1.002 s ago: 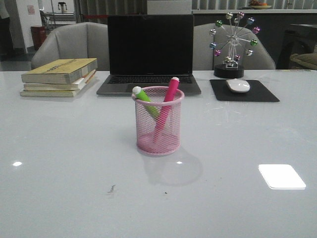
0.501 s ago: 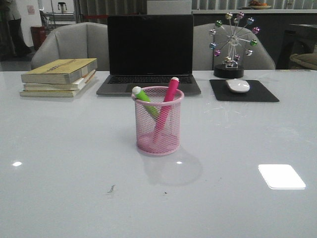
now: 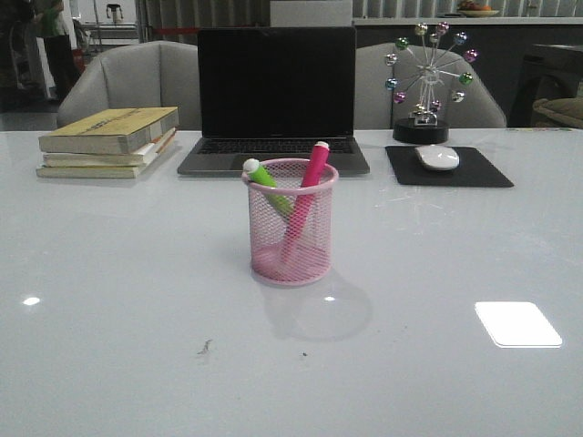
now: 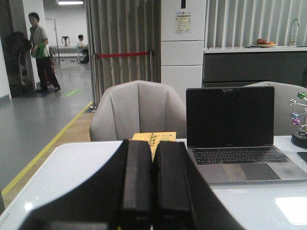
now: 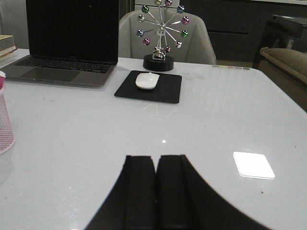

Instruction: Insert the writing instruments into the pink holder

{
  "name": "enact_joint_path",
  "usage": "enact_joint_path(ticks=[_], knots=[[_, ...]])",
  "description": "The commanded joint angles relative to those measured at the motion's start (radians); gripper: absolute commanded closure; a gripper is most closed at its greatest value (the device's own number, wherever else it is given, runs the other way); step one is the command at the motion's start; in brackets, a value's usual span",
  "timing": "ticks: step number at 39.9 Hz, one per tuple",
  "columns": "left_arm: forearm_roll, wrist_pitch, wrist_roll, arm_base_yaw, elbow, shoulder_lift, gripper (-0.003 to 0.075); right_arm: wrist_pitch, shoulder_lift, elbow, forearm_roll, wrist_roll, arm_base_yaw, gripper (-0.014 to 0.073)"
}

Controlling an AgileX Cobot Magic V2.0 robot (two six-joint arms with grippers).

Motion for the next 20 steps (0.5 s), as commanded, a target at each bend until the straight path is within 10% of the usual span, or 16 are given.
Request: enact_joint_path(ticks=[1,20], knots=[[0.048,-0.007,0.000,-0.007,-0.022,-0.069,0.0629,-0.082,-0.021,0.001,-0.009,-0.004,-0.002,0.0544],[0.053,-0.008,0.000,-0.007,0.194,-0.391,0.0629,-0.082,-0.021,0.001,-0.009,-0.004,-0.002,0.0544]])
